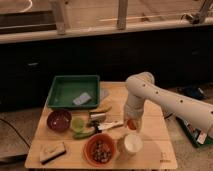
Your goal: Place apple in paper cup
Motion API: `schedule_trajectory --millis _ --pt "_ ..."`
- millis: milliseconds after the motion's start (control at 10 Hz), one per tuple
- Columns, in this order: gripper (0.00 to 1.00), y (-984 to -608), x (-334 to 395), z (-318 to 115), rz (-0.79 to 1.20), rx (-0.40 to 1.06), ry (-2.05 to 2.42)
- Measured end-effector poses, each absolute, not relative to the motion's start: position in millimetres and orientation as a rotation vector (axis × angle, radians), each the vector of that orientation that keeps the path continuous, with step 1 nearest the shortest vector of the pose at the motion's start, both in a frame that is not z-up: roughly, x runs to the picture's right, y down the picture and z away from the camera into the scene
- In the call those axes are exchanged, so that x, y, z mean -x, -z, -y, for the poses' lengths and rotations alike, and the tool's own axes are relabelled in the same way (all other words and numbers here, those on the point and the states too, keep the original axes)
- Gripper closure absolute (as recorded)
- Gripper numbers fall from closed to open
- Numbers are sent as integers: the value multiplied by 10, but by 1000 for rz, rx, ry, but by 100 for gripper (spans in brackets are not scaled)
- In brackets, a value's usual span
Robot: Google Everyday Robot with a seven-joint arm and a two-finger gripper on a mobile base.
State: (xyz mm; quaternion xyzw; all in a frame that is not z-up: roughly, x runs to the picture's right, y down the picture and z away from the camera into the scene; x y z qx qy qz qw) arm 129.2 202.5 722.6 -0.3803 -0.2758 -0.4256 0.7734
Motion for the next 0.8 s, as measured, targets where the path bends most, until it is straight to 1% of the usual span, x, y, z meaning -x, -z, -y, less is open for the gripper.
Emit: schedule_trajectory --millis 400,500,600,800 --pt "96 -7121 -1237 -2193 615 829 940" --pt "91 -7110 -1239 -2218 617 831 939" --pt "80 -7092 -1215 -2272 619 832 940" --pt "79 -7063 -1177 -2329 621 837 946"
